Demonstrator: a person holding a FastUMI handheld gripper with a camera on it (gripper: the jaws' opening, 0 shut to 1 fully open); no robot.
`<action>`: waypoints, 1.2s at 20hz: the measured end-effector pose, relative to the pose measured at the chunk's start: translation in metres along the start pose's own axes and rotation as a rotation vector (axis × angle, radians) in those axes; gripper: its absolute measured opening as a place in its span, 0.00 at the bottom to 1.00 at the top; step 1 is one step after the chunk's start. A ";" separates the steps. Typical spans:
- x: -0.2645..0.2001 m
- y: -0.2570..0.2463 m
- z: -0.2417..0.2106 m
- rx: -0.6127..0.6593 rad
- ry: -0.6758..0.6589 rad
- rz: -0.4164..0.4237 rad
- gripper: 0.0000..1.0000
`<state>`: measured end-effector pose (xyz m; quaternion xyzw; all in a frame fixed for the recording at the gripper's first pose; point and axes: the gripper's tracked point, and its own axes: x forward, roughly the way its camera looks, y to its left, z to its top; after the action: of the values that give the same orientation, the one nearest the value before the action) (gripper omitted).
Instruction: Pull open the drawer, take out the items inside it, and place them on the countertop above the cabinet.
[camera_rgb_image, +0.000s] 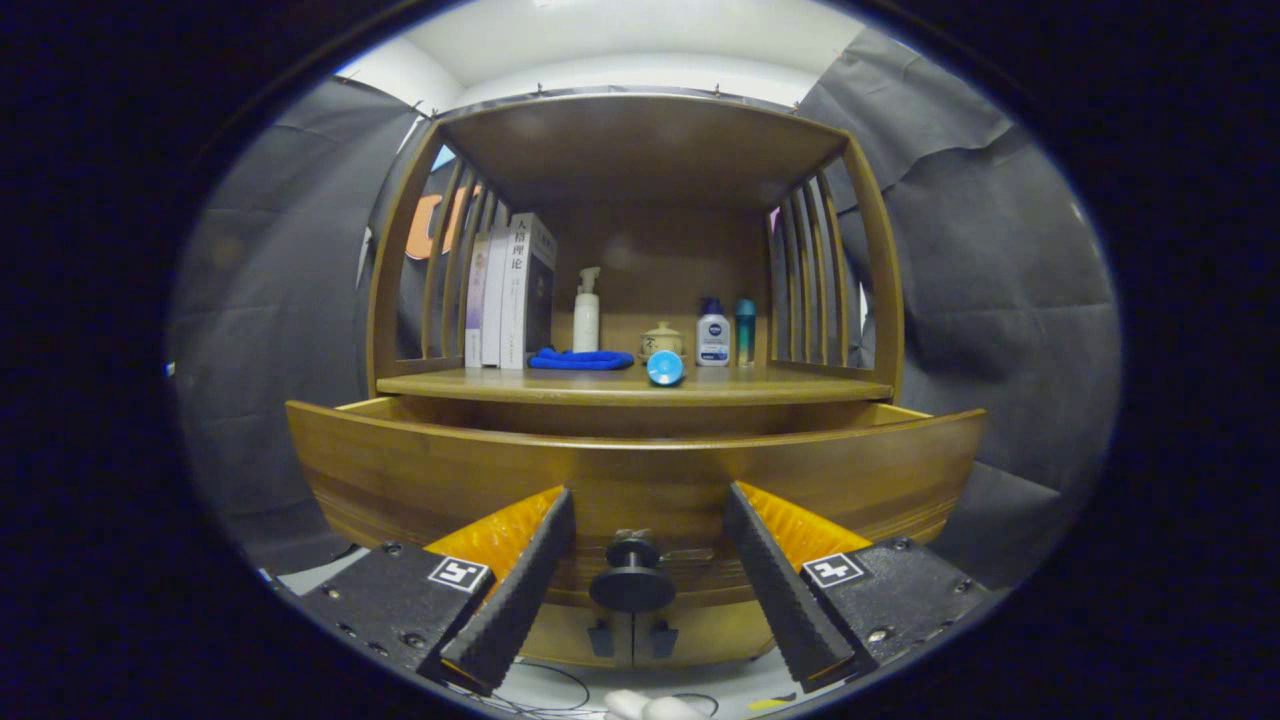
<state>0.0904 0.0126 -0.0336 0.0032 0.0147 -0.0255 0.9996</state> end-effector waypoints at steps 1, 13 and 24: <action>0.003 0.000 0.000 0.005 0.001 0.001 0.99; 0.060 0.003 -0.002 0.008 0.024 -0.005 0.99; 0.100 0.004 0.001 0.001 0.069 -0.004 0.99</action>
<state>0.1902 0.0114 -0.0358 0.0046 0.0491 -0.0272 0.9984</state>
